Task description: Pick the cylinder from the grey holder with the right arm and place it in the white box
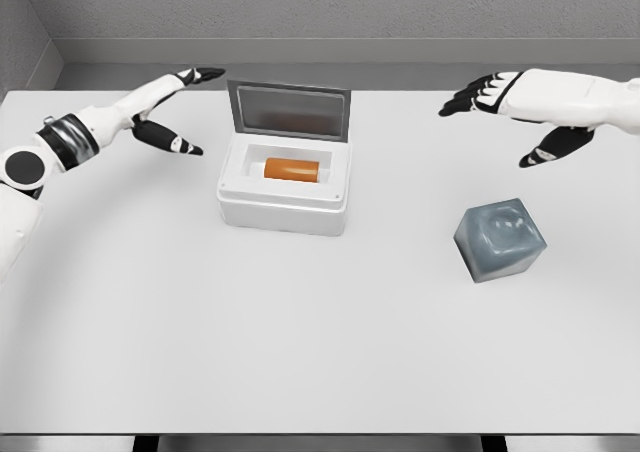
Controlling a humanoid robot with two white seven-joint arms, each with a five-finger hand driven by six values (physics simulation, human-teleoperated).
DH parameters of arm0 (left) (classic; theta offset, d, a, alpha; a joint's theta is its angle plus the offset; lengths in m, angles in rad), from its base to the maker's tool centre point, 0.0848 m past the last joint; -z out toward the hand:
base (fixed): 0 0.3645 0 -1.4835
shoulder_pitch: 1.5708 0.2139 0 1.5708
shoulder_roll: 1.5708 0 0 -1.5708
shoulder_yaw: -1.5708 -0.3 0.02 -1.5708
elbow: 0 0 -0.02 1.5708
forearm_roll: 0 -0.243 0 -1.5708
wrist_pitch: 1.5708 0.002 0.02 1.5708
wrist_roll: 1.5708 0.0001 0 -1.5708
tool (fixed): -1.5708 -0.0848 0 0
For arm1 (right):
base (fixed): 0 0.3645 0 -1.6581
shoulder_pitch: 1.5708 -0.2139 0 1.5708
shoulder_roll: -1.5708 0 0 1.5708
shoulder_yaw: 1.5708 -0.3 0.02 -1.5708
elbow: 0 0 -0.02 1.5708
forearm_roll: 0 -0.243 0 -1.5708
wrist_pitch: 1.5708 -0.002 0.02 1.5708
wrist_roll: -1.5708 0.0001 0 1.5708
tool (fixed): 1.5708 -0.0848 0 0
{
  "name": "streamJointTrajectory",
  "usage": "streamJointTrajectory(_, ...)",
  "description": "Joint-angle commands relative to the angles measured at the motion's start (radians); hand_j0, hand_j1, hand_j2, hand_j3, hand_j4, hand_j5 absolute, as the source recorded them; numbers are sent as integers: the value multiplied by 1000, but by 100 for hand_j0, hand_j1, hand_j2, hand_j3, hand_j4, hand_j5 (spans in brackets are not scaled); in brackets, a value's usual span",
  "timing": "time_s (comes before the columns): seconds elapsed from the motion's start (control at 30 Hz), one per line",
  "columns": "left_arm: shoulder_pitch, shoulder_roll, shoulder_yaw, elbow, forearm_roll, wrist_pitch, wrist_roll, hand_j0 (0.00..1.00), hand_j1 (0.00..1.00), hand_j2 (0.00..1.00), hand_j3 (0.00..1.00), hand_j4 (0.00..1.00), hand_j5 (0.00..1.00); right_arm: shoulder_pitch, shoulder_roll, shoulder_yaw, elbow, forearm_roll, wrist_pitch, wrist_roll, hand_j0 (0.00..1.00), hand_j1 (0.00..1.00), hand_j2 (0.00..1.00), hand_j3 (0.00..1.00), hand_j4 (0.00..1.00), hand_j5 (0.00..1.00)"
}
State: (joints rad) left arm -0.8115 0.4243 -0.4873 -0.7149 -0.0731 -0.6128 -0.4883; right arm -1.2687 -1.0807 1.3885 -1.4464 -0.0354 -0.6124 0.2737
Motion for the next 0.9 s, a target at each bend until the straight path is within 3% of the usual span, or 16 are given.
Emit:
streamJointTrajectory(0.0,-3,-4,1,2,-10,2,-10,100,100,100,100,100,100,2,-2,-2,4,-8,2,-1,100,100,100,100,100,100)
streamJointTrajectory(0.4,-31,-22,-45,-12,-30,2,-15,100,100,100,100,100,100,6,-1,-3,6,-11,2,-2,100,100,100,100,100,100)
streamJointTrajectory(0.47,-29,-21,-71,-29,-30,2,-16,100,100,100,100,100,100,8,4,-3,11,-12,2,-2,100,100,100,100,100,100)
streamJointTrajectory(0.73,-6,-4,-68,-132,-27,2,-16,100,100,100,100,100,100,8,18,-2,29,-17,2,-2,100,100,100,100,100,100)
streamJointTrajectory(0.87,-2,11,-62,-127,-22,2,-16,100,100,100,100,100,100,6,27,0,34,-17,2,-2,100,100,100,100,100,100)
